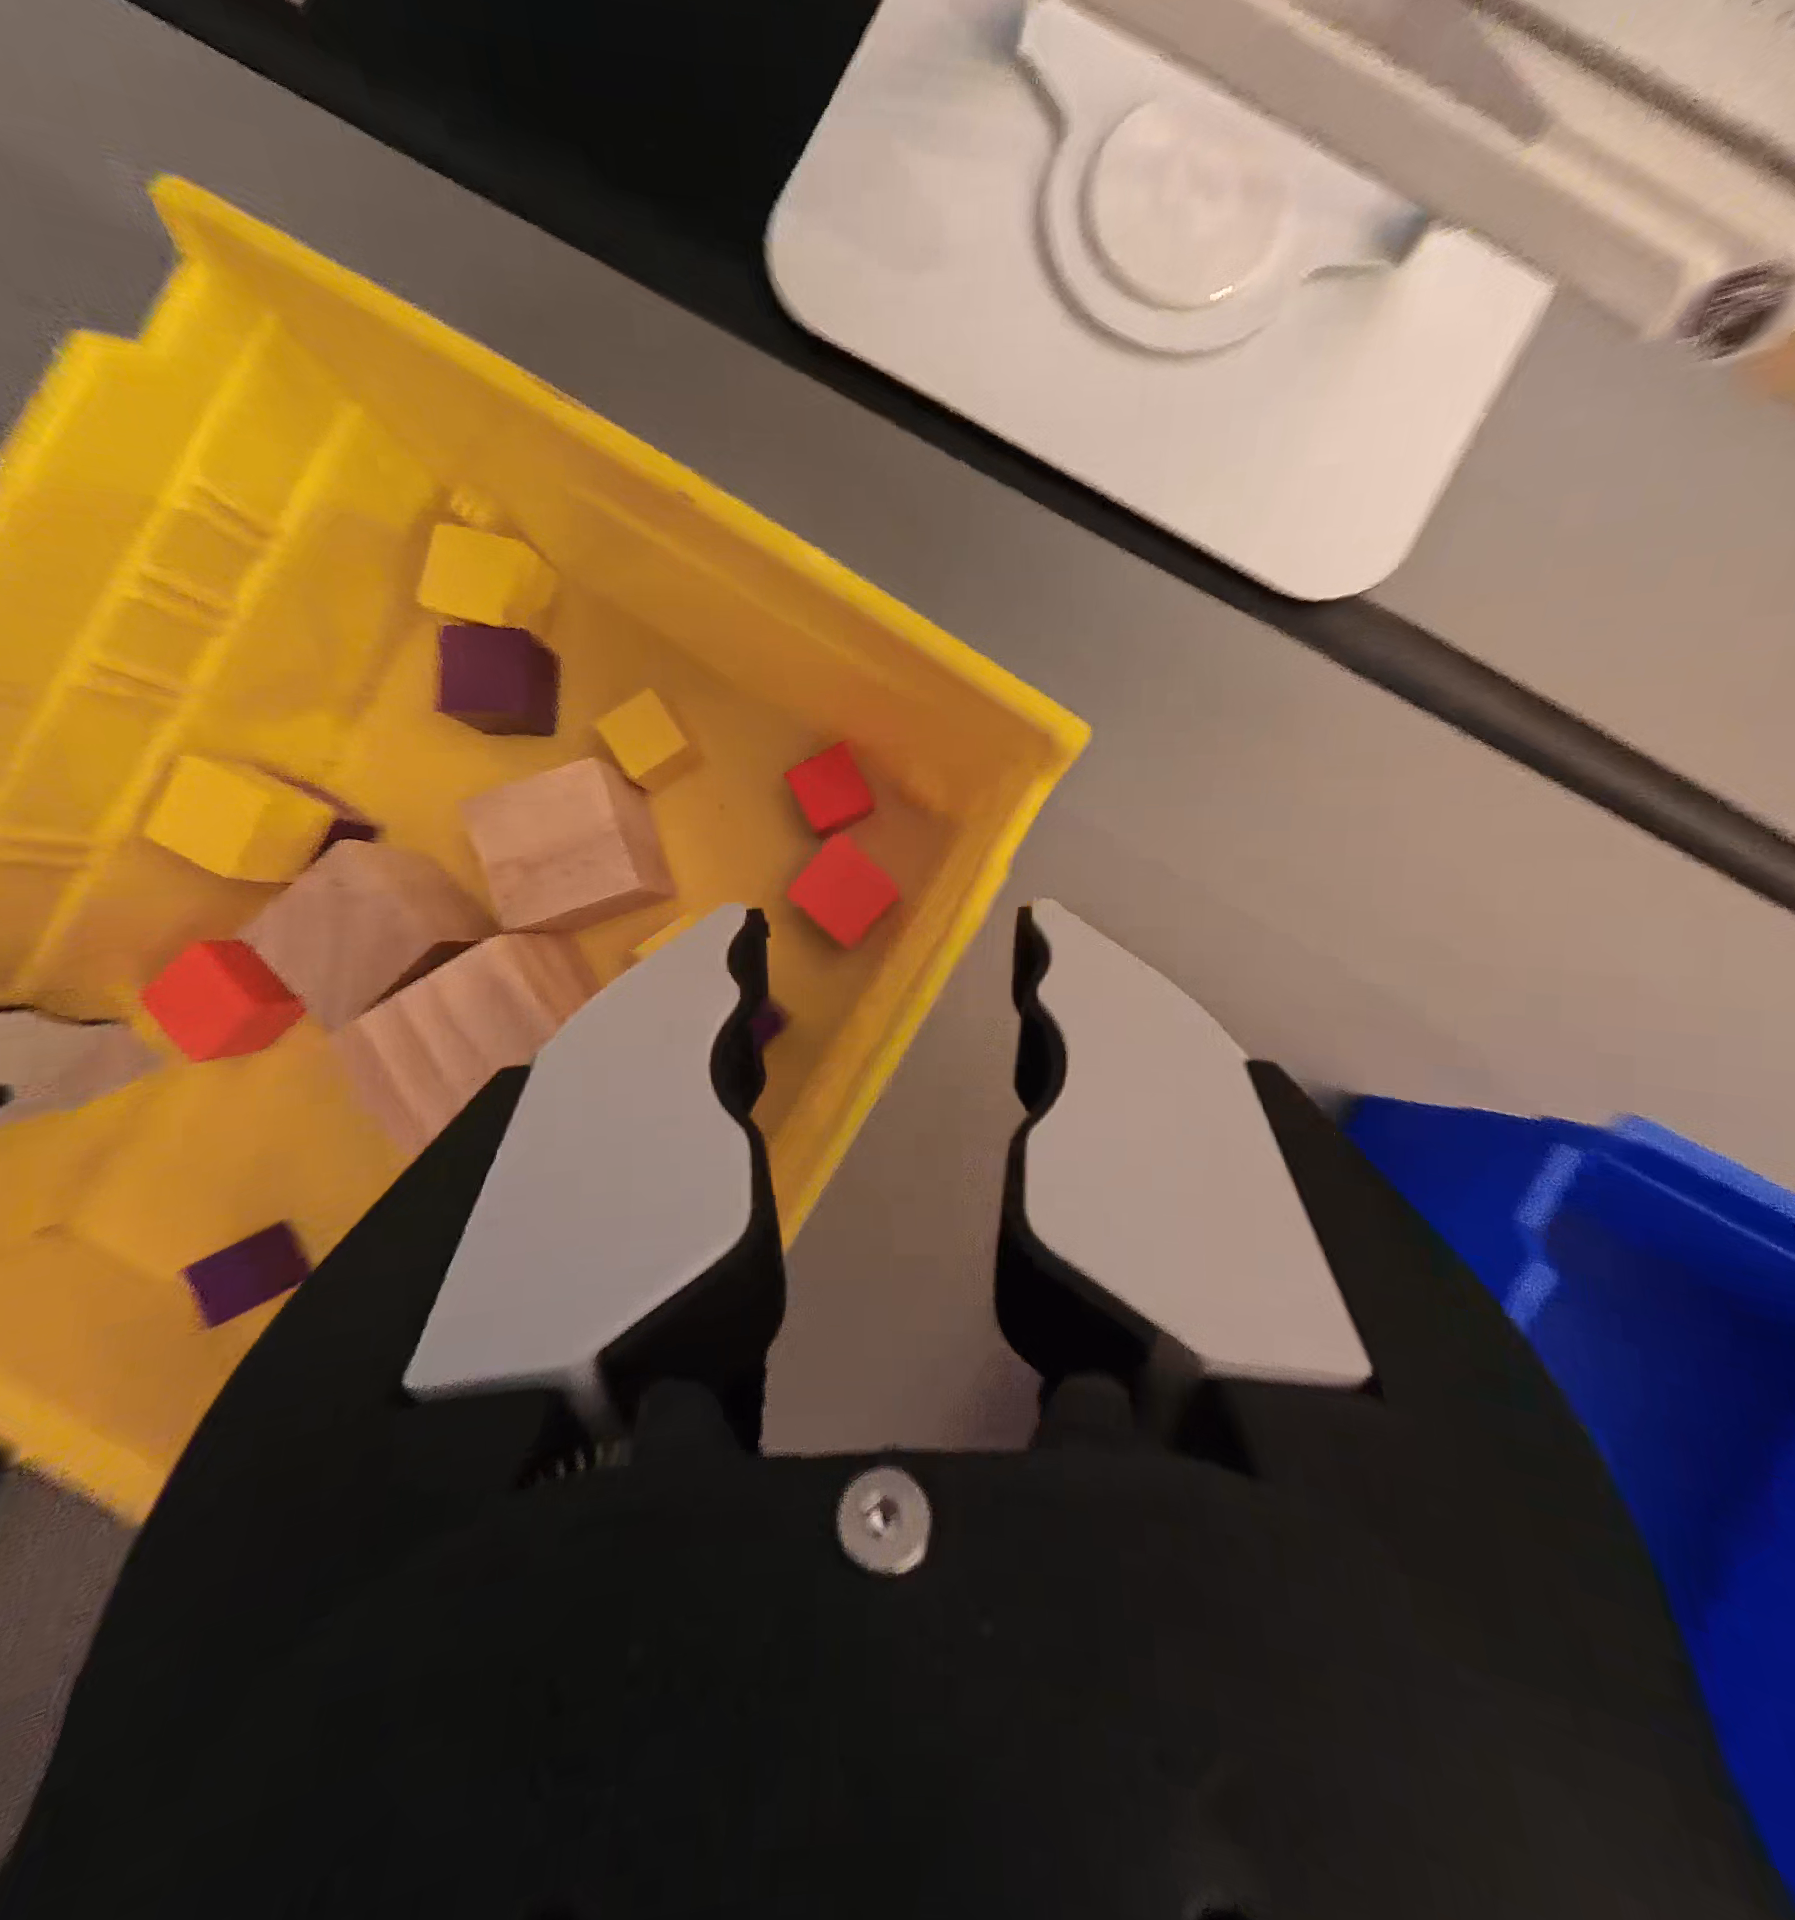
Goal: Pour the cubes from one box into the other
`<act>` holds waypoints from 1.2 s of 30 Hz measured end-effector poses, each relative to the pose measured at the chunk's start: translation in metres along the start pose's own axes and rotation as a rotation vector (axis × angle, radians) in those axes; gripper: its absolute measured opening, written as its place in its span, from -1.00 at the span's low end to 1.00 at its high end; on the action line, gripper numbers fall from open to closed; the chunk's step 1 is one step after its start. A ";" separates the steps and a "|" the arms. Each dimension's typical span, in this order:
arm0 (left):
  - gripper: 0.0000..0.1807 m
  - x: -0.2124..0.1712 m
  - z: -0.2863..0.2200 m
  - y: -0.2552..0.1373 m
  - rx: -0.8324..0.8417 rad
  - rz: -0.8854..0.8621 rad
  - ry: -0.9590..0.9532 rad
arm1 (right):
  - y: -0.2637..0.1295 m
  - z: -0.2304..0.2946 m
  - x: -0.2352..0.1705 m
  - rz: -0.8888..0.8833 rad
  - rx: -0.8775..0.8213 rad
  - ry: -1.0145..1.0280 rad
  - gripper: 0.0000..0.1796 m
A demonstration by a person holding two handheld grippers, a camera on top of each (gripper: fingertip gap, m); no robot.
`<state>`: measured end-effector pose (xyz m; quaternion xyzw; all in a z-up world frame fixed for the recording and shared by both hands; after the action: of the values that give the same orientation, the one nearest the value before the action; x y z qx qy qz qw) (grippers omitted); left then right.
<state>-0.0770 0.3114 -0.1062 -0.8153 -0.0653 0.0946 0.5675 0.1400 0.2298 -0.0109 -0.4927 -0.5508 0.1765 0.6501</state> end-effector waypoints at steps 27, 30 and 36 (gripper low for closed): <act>-0.79 0.005 -0.004 0.002 -0.039 -0.022 0.004 | 0.076 0.003 -0.057 0.439 0.045 0.224 -0.92; -0.77 0.002 -0.006 0.003 -0.050 -0.013 0.004 | 0.075 0.004 -0.058 0.442 0.053 0.215 -0.93; -0.71 0.008 -0.007 0.001 -0.114 -0.037 -0.012 | 0.073 0.004 -0.060 0.436 0.088 0.192 -0.86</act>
<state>-0.0672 0.3064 -0.1050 -0.8444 -0.0889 0.0853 0.5214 0.1398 0.2177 -0.1051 -0.5859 -0.3588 0.2887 0.6668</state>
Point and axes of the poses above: each gripper's, where its closed fingertips meet, y out along the fingers, x out of its top, z = x × y across the jaws, the point moved 3 cm from there along -y, back along the fingers, and after that the axes turned 6 degrees about -x, right-handed, at the moved point
